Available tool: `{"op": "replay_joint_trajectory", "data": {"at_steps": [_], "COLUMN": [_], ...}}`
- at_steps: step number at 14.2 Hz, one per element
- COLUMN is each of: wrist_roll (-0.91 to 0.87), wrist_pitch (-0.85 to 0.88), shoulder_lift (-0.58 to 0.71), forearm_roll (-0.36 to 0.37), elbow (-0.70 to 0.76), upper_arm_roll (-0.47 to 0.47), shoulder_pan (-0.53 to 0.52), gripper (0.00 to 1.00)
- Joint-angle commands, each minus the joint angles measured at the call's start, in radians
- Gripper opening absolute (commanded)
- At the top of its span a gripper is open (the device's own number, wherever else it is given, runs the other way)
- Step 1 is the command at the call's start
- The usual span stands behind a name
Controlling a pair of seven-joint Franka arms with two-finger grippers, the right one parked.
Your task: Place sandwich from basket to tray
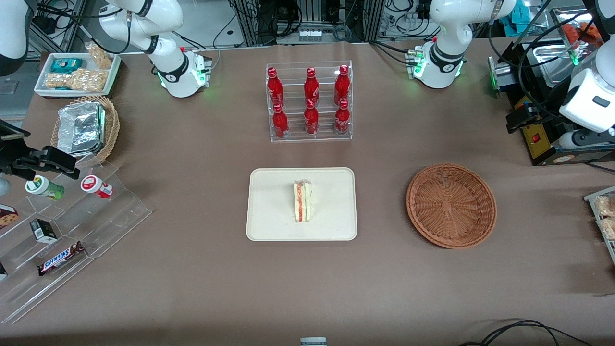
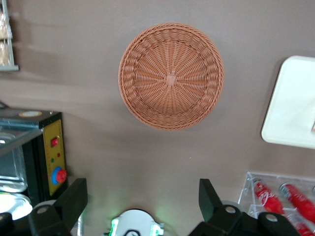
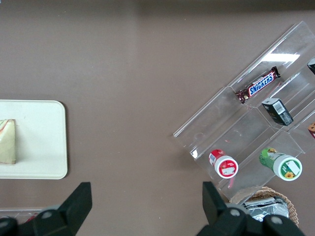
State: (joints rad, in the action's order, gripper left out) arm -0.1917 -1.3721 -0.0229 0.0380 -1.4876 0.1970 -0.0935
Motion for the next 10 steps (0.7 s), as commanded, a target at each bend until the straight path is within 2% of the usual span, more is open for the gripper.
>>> {"op": "replay_joint_trajectory", "data": {"at_steps": [1,10], "wrist_roll": [0.044,0.029], "wrist_pitch": [0.007,0.039], "shoulder_lift": [0.021,0.044], "forearm_roll": [0.017,0.016], "elbow": [0.001,0.000], "upper_arm_roll": [0.004,0.030], "shoulder_pan": [0.008,0.011], "gripper": [1.00,1.00]}}
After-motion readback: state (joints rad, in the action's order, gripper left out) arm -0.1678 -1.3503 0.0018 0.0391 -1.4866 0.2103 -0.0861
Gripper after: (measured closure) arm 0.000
